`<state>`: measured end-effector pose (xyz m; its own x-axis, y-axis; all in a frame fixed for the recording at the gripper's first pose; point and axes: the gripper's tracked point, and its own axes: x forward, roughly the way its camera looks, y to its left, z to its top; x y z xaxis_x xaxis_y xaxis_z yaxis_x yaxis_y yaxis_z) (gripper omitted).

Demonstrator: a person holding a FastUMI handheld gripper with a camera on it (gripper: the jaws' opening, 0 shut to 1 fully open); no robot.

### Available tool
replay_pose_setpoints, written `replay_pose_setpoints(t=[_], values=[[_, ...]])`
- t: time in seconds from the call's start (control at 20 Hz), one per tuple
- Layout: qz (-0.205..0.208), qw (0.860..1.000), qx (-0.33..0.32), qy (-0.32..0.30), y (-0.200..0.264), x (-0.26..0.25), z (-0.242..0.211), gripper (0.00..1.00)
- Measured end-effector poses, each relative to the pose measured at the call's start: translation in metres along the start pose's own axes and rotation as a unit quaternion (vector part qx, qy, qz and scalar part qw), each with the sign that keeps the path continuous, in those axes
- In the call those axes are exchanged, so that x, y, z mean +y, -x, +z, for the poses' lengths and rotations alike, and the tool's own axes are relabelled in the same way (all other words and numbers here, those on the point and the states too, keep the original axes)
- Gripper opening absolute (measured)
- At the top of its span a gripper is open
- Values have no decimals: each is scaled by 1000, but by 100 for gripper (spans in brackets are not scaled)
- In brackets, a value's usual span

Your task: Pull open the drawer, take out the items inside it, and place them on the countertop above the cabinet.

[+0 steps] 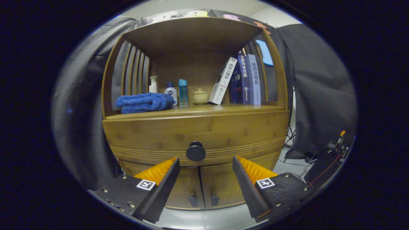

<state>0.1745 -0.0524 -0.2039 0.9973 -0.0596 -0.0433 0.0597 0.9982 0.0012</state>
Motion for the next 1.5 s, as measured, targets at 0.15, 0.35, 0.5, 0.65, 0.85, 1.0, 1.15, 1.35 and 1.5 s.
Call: replay_pose_setpoints(t=[0.15,0.35,0.5,0.65,0.85,1.0,1.15,1.35,1.5], values=[[6,1000,-5,2,-24,8,1,99],[31,999,-5,6,-54,25,6,91],[41,999,-11,17,-64,28,8,70],[34,999,-7,30,-71,28,5,54],[17,999,-8,38,-67,28,5,45],[8,997,1,72,-68,27,2,41],[4,998,0,56,-63,29,2,29],[-4,999,15,42,-45,25,-3,28],[-2,999,25,38,-22,23,-7,28]])
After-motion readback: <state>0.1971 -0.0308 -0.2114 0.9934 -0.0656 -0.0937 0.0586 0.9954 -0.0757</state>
